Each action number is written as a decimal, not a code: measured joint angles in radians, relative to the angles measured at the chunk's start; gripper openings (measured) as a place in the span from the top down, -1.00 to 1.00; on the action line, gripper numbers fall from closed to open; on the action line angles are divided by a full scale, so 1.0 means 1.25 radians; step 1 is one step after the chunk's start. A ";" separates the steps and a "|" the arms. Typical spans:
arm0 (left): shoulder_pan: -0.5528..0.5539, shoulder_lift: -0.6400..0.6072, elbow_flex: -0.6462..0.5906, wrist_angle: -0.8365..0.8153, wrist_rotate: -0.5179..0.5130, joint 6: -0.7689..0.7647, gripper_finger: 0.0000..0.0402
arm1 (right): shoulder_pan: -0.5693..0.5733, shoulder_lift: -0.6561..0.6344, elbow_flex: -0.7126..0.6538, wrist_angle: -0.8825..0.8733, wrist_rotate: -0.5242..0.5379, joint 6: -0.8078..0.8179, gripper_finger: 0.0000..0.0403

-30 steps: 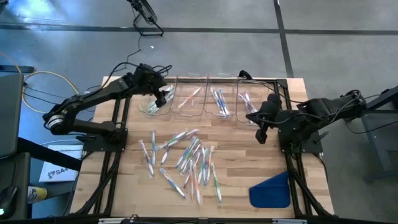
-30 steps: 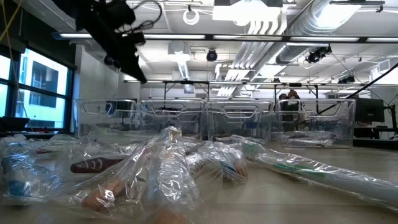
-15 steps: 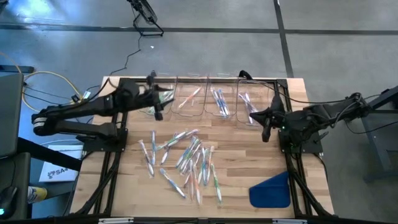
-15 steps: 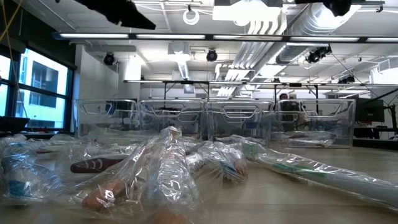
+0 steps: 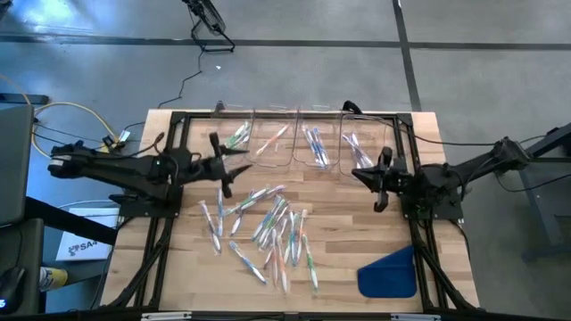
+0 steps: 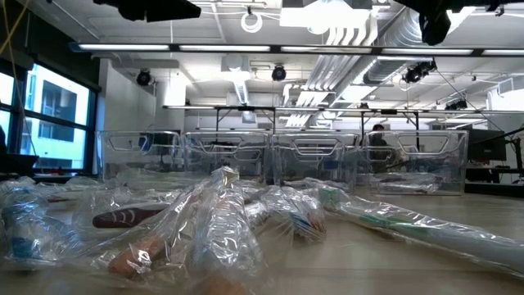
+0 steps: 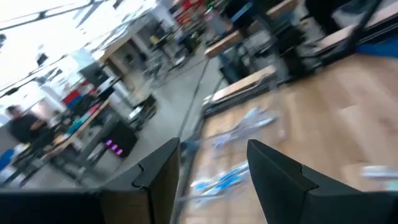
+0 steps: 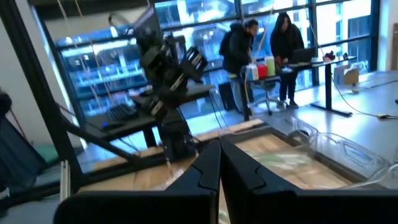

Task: Pick & Place Toothbrushes
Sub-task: Put the green toothbrush into the left transparent bin

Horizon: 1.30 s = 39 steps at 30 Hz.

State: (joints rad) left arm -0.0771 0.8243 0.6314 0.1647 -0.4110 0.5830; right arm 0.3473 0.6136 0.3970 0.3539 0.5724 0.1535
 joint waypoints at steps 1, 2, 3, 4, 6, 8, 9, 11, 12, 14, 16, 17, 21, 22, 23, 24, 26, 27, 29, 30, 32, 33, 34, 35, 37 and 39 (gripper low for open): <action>-0.014 0.003 -0.010 0.012 0.000 0.000 0.09 | 0.000 0.001 -0.014 0.023 0.001 0.000 0.99; -0.027 0.007 -0.018 0.023 0.000 0.005 0.09 | 0.000 0.008 -0.028 0.043 0.001 0.002 0.99; -0.038 0.010 -0.024 0.025 0.000 0.013 0.09 | 0.000 0.015 -0.042 0.062 0.000 0.005 0.99; -0.048 0.010 -0.030 0.027 0.000 0.018 0.09 | 0.000 0.022 -0.055 0.083 0.001 0.008 0.99; -0.063 0.009 -0.033 0.027 0.000 0.018 0.09 | 0.000 0.031 -0.080 0.111 -0.001 0.024 0.99; -0.072 0.008 -0.033 0.004 -0.001 0.012 0.09 | 0.000 0.041 -0.091 0.126 0.001 0.049 0.99; -0.075 0.009 -0.034 -0.007 0.000 0.011 0.09 | 0.000 0.045 -0.095 0.127 0.001 0.064 0.99; -0.083 0.009 -0.034 -0.021 0.002 0.010 0.09 | 0.000 0.058 -0.103 0.119 0.000 0.084 0.99; -0.087 0.009 -0.034 -0.025 0.002 0.009 0.09 | 0.000 0.066 -0.104 0.120 0.000 0.089 0.99; -0.091 0.009 -0.034 -0.040 0.004 0.009 0.09 | 0.000 0.079 -0.107 0.122 0.000 0.088 0.99; -0.091 0.009 -0.034 -0.055 0.005 0.010 0.09 | 0.000 0.088 -0.107 0.121 0.001 0.084 0.99; -0.091 0.009 -0.034 -0.054 0.005 0.012 0.09 | 0.000 0.091 -0.107 0.122 0.001 0.083 0.99; -0.090 0.009 -0.034 -0.045 0.005 0.012 0.09 | -0.007 0.096 -0.107 0.123 0.010 0.032 0.99; -0.090 0.009 -0.034 -0.046 0.005 0.012 0.09 | -0.010 0.096 -0.107 0.127 0.010 0.022 0.99; -0.090 0.009 -0.034 -0.046 0.005 0.012 0.09 | -0.014 0.096 -0.107 0.132 0.011 0.020 0.99; -0.090 0.009 -0.034 -0.046 0.005 0.012 0.09 | -0.017 0.096 -0.107 0.138 0.011 0.021 0.99; -0.090 0.009 -0.034 -0.045 0.005 0.011 0.09 | -0.021 0.096 -0.107 0.158 0.010 0.025 0.99; -0.090 0.009 -0.034 -0.044 0.005 0.005 0.09 | -0.022 0.096 -0.107 0.168 0.010 0.026 0.99; -0.090 0.009 -0.034 -0.044 0.005 -0.015 0.09 | -0.022 0.096 -0.107 0.179 0.010 0.026 0.99; -0.090 0.009 -0.034 -0.044 0.005 -0.026 0.09 | -0.022 0.096 -0.107 0.183 0.010 0.026 0.99; -0.090 0.009 -0.034 -0.046 0.005 -0.039 0.09 | -0.022 0.096 -0.107 0.188 0.010 0.026 0.99; -0.090 0.009 -0.034 -0.049 0.005 -0.045 0.09 | -0.022 0.096 -0.107 0.187 0.009 0.026 0.99; -0.090 0.009 -0.034 -0.051 0.005 -0.049 0.09 | -0.022 0.096 -0.107 0.187 0.004 0.026 0.99; -0.090 0.009 -0.034 -0.054 0.005 -0.051 0.09 | -0.021 0.096 -0.107 0.187 0.000 0.026 0.99; -0.090 0.009 -0.034 -0.060 0.010 -0.051 0.09 | -0.021 0.098 -0.107 0.187 -0.002 0.026 0.99; -0.090 0.009 -0.034 -0.073 0.013 -0.051 0.09 | -0.021 0.098 -0.107 0.187 -0.003 0.026 0.99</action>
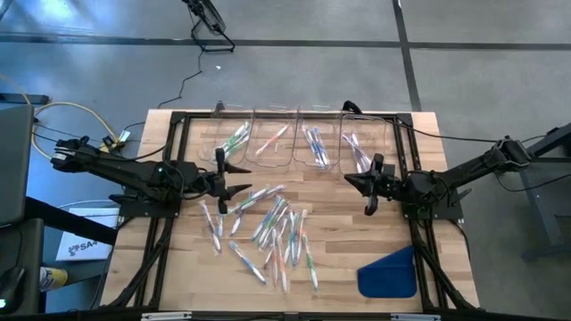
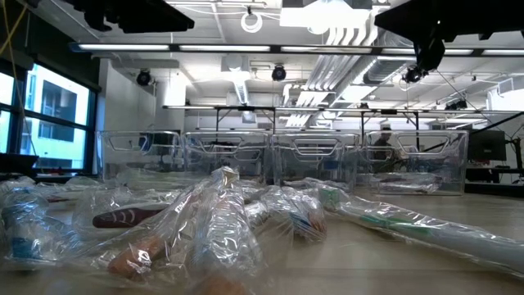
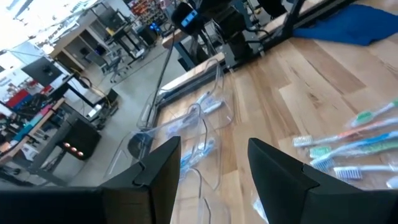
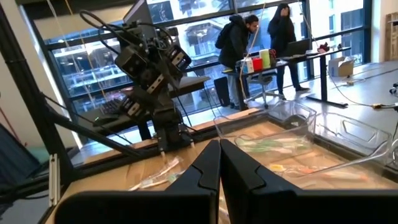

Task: Pick & Place Toothbrushes
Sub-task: Put the green toothbrush into the left transparent bin

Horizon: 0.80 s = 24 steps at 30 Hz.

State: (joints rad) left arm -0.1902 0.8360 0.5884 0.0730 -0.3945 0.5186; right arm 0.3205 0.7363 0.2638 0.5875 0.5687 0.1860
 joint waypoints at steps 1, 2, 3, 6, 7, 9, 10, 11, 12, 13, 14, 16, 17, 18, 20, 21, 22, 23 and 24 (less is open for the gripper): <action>0.000 0.000 0.000 -0.007 0.000 0.000 0.09 | 0.000 0.000 0.000 0.001 0.000 -0.005 0.99; 0.000 0.000 0.000 -0.012 0.001 0.000 0.09 | 0.000 0.000 0.000 0.001 0.000 -0.015 0.99; 0.000 0.000 0.000 -0.015 0.002 0.001 0.09 | 0.000 0.000 0.000 0.002 0.000 -0.030 0.99; 0.000 0.000 0.000 -0.016 0.003 0.024 0.09 | 0.000 0.000 0.000 0.002 -0.003 -0.068 0.99; 0.000 0.000 0.000 -0.016 0.003 0.027 0.09 | 0.000 0.000 0.000 0.002 -0.006 -0.072 0.99; 0.000 0.000 0.000 -0.013 0.012 0.027 0.09 | 0.000 0.000 0.000 0.004 -0.017 -0.088 0.99; 0.000 0.000 0.000 -0.011 0.020 0.025 0.09 | 0.000 0.000 0.000 0.007 -0.019 -0.088 0.99; 0.000 0.000 0.000 -0.010 0.031 0.024 0.09 | 0.000 0.000 0.000 0.007 -0.019 -0.087 0.99; 0.000 0.000 0.000 -0.009 0.044 0.024 0.09 | 0.000 0.000 0.000 0.007 -0.019 -0.086 0.99; 0.000 0.000 0.000 -0.010 0.058 0.024 0.09 | 0.000 0.000 0.000 0.007 -0.019 -0.086 0.99; 0.000 0.000 0.000 -0.010 0.068 0.024 0.09 | 0.000 0.000 0.000 0.007 -0.019 -0.085 0.99; 0.000 0.000 0.000 -0.010 0.083 0.021 0.09 | 0.000 0.000 0.000 0.007 -0.019 -0.084 0.99; 0.000 0.000 0.000 -0.012 0.086 0.020 0.09 | 0.000 0.000 0.000 0.007 -0.019 -0.084 0.99; 0.000 0.000 0.000 -0.013 0.087 0.019 0.09 | 0.000 0.000 0.000 0.007 -0.019 -0.084 0.99; 0.000 0.000 0.000 -0.013 0.087 0.015 0.09 | 0.000 0.000 0.000 0.007 -0.019 -0.084 0.99; 0.000 0.000 0.000 -0.013 0.087 0.012 0.09 | 0.000 0.000 0.000 0.007 -0.018 -0.084 0.99; 0.000 0.000 0.000 -0.012 0.087 0.011 0.09 | 0.000 0.000 0.000 0.007 -0.018 -0.084 0.99; 0.000 0.000 0.000 -0.012 0.087 0.009 0.09 | 0.000 0.000 0.000 0.006 -0.018 -0.084 0.99; 0.000 0.000 0.000 -0.012 0.087 0.007 0.09 | 0.000 0.000 0.000 0.004 -0.019 -0.084 0.99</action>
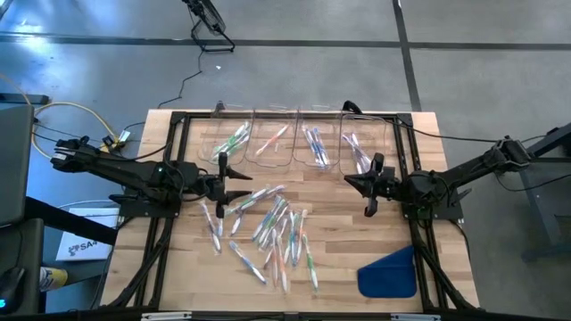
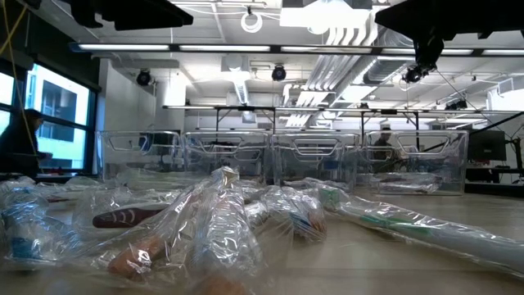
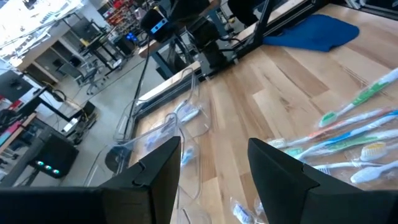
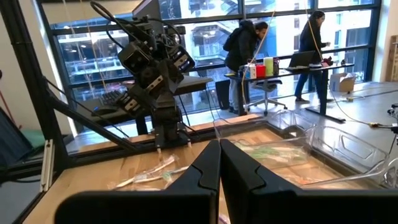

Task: Pick & Place Toothbrushes
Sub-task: Put the green toothbrush into the left transparent bin

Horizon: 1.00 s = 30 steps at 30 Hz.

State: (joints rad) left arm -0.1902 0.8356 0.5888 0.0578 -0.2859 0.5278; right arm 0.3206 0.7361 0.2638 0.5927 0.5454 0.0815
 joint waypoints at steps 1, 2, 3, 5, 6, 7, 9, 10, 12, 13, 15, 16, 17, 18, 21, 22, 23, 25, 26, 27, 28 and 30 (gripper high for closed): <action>0.000 0.000 0.000 0.000 0.000 -0.001 0.09 | 0.000 0.000 0.000 -0.004 0.000 0.000 0.99; 0.000 0.000 0.000 0.000 0.000 -0.001 0.09 | 0.000 0.000 0.000 -0.006 0.001 0.000 0.99; 0.000 0.000 0.000 0.000 0.000 -0.001 0.09 | 0.000 0.000 0.000 -0.008 0.001 0.000 0.99; 0.000 0.000 0.000 0.000 0.005 -0.001 0.09 | 0.000 0.000 0.000 -0.008 0.001 0.000 0.99; 0.000 0.000 0.000 0.000 0.011 -0.001 0.09 | 0.000 0.000 0.000 -0.008 0.001 0.000 0.99; 0.000 0.000 0.000 0.001 0.018 -0.001 0.09 | 0.000 0.000 0.000 -0.008 0.001 0.000 0.99; 0.000 0.000 0.000 0.005 0.045 -0.002 0.09 | 0.000 0.000 0.000 -0.008 0.001 0.000 0.99; 0.000 0.000 0.001 0.008 0.061 -0.002 0.09 | 0.000 0.000 0.000 -0.008 0.001 0.000 0.99; 0.000 0.000 0.001 0.015 0.094 -0.002 0.09 | 0.000 0.000 0.000 -0.008 0.001 -0.003 0.99; 0.000 0.000 0.001 0.018 0.106 -0.002 0.09 | 0.000 0.000 0.000 -0.008 0.001 -0.003 0.99; 0.000 0.000 0.001 0.020 0.118 -0.002 0.09 | 0.000 0.000 0.000 -0.008 0.001 -0.004 0.99; 0.000 0.000 0.001 0.020 0.119 -0.002 0.09 | 0.000 0.000 0.000 -0.009 0.001 -0.004 0.99; 0.000 0.000 0.001 0.020 0.119 -0.002 0.09 | 0.000 0.000 0.000 -0.009 0.001 -0.005 0.99; 0.000 0.000 0.001 0.020 0.119 -0.002 0.09 | 0.000 0.000 0.000 -0.009 0.001 -0.005 0.99; 0.000 0.000 0.001 0.020 0.119 -0.002 0.09 | 0.000 0.000 0.000 -0.009 0.001 -0.006 0.99; 0.000 0.000 0.001 0.021 0.117 -0.001 0.09 | 0.000 0.000 0.000 -0.009 0.001 -0.006 0.99; 0.000 0.000 0.001 0.024 0.117 0.004 0.09 | 0.000 0.000 0.000 -0.009 0.001 -0.006 0.99; 0.000 0.000 0.001 0.042 0.117 0.023 0.09 | 0.000 0.000 0.000 -0.009 0.001 -0.006 0.99; 0.000 0.000 0.001 0.055 0.117 0.034 0.09 | 0.000 0.000 0.000 -0.010 -0.002 -0.003 0.99; 0.000 0.000 0.001 0.065 0.117 0.040 0.09 | 0.000 0.000 0.000 -0.009 -0.010 0.000 0.99; 0.000 0.000 0.001 0.075 0.116 0.045 0.09 | 0.000 0.000 0.000 -0.010 -0.022 0.000 0.99; 0.000 0.000 0.001 0.092 0.116 0.056 0.09 | 0.000 0.000 0.000 -0.010 -0.042 -0.005 0.99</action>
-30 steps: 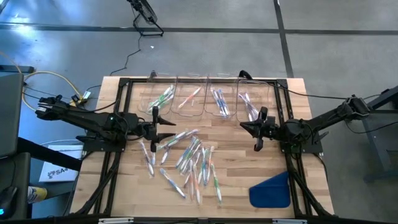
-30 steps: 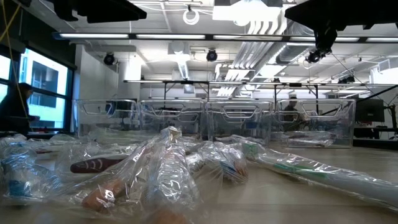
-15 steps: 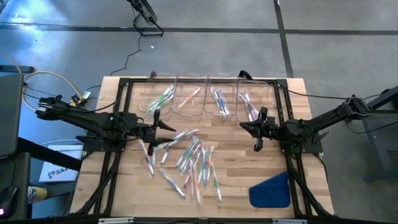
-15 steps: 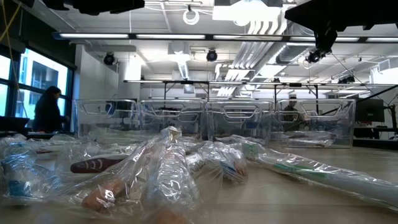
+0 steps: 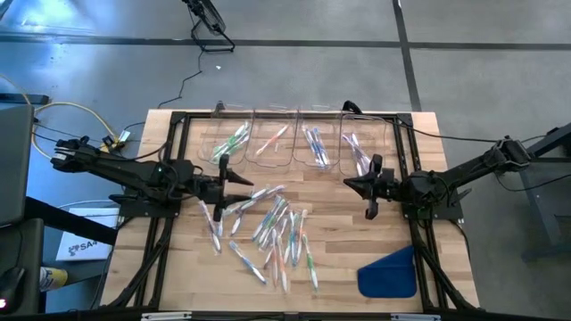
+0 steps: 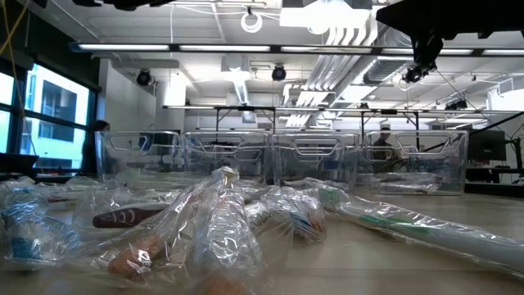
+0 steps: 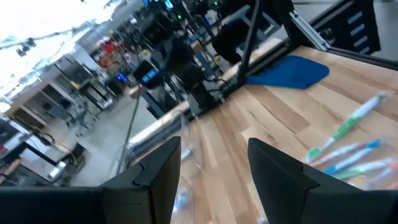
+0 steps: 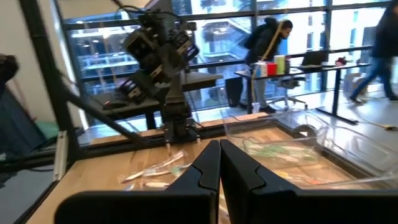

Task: Pick & Place Toothbrushes
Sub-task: Put the green toothbrush into the left transparent bin

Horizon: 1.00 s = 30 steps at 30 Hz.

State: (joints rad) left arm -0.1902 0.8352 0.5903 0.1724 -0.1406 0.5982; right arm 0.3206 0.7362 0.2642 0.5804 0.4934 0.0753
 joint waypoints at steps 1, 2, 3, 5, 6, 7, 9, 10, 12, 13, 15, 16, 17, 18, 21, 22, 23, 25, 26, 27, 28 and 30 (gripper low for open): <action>0.000 0.000 0.000 0.005 0.000 0.000 0.09 | 0.000 0.000 0.000 0.000 -0.002 0.002 0.99; 0.000 0.000 0.000 0.005 0.000 0.000 0.09 | 0.000 0.000 0.000 0.000 -0.002 0.004 0.99; 0.000 0.000 0.000 0.004 0.000 0.000 0.09 | 0.000 0.000 0.000 0.000 -0.002 0.004 0.99; 0.000 0.000 0.000 0.004 -0.001 0.000 0.09 | 0.000 0.000 0.000 0.000 -0.002 0.004 0.99; 0.000 0.000 0.000 0.004 -0.001 0.000 0.09 | 0.000 0.000 0.000 0.000 -0.002 0.004 0.99; 0.000 0.000 0.000 0.004 -0.002 0.000 0.09 | 0.000 0.000 0.000 0.000 -0.002 0.004 0.99; 0.000 0.000 0.000 0.004 -0.002 0.000 0.09 | 0.000 0.000 0.000 0.000 -0.002 0.005 0.99; 0.000 0.000 0.000 0.004 -0.002 0.000 0.09 | 0.000 0.000 0.000 0.000 -0.002 0.004 0.99; 0.000 0.000 0.000 0.003 -0.002 0.000 0.09 | 0.000 0.000 0.000 -0.001 -0.002 -0.004 0.99; 0.000 0.000 0.000 0.003 -0.002 0.000 0.09 | 0.000 0.000 0.000 -0.001 -0.002 -0.011 0.99; 0.000 0.000 0.000 0.003 -0.002 0.001 0.09 | 0.000 0.000 0.000 -0.001 -0.002 -0.020 0.99; 0.000 0.000 0.000 0.003 -0.002 0.008 0.09 | 0.000 0.000 0.000 -0.003 -0.002 -0.020 0.99; 0.000 0.000 0.000 0.003 -0.002 0.020 0.09 | 0.000 0.000 0.000 -0.005 -0.002 -0.020 0.99; 0.000 0.000 0.000 0.002 -0.002 0.027 0.09 | 0.000 0.000 0.000 -0.007 -0.002 -0.021 0.99; 0.000 0.000 0.000 -0.002 -0.002 0.036 0.09 | 0.000 0.000 0.000 -0.007 -0.002 -0.022 0.99; 0.000 0.000 0.000 -0.006 -0.002 0.036 0.09 | 0.000 0.000 0.000 -0.008 -0.002 -0.022 0.99; 0.000 0.000 0.000 -0.008 -0.005 0.036 0.09 | 0.000 0.000 0.000 -0.008 -0.002 -0.022 0.99; 0.000 0.000 0.000 -0.008 -0.013 0.027 0.09 | 0.000 0.000 0.000 -0.007 -0.002 -0.022 0.99; 0.000 0.000 0.000 -0.007 -0.015 0.022 0.09 | 0.000 0.000 0.000 -0.007 -0.002 -0.022 0.99; 0.000 0.000 0.000 -0.007 -0.015 0.021 0.09 | 0.000 0.000 0.000 -0.007 -0.002 -0.022 0.99; 0.000 0.000 0.000 -0.008 -0.015 0.021 0.09 | 0.000 0.000 0.000 -0.007 -0.002 -0.025 0.99; 0.000 0.000 0.000 -0.007 -0.015 0.021 0.09 | 0.000 0.000 0.000 -0.007 -0.002 -0.043 0.99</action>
State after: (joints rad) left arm -0.1902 0.8352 0.5903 0.1637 -0.1596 0.6243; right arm 0.3206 0.7361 0.2646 0.5716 0.4908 0.0214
